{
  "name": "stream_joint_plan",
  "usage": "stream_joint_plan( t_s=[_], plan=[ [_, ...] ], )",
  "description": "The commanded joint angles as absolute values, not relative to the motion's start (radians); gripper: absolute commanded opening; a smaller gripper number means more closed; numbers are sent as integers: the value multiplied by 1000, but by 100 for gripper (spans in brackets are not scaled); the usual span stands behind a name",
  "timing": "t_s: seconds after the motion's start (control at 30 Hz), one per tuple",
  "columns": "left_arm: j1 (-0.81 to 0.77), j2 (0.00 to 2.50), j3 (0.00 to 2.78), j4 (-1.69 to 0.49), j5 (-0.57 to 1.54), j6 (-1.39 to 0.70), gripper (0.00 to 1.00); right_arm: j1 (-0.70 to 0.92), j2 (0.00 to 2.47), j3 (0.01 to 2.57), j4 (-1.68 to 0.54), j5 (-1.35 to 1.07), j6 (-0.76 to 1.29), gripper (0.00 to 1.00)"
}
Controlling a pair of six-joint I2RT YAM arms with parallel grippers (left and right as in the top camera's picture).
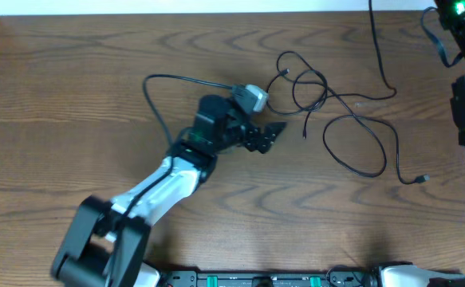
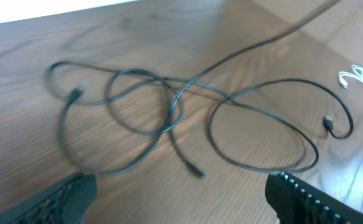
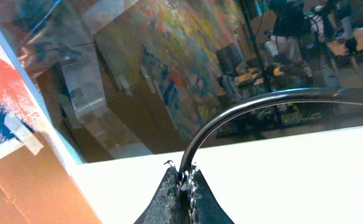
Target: Untangle cables
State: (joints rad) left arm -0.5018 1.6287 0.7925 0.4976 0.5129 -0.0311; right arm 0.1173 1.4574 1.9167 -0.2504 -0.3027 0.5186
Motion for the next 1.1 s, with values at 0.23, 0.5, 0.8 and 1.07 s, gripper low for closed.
stream_joint_plan(
  t_s=[0.23, 0.5, 0.8, 1.07],
  plan=[
    [-669, 1932, 804, 933, 374, 299, 91, 121, 1457, 1925, -239, -527, 599, 1],
    [-656, 2028, 975, 790, 415, 73, 76, 164, 1457, 1925, -210, -691, 661, 1],
    [-646, 2048, 1374, 344, 501, 326, 77, 172, 1457, 1925, -194, -712, 685, 1],
    [-672, 2146, 1406, 527, 513, 325, 77, 171, 1457, 1925, -98, -736, 799, 1]
  ],
)
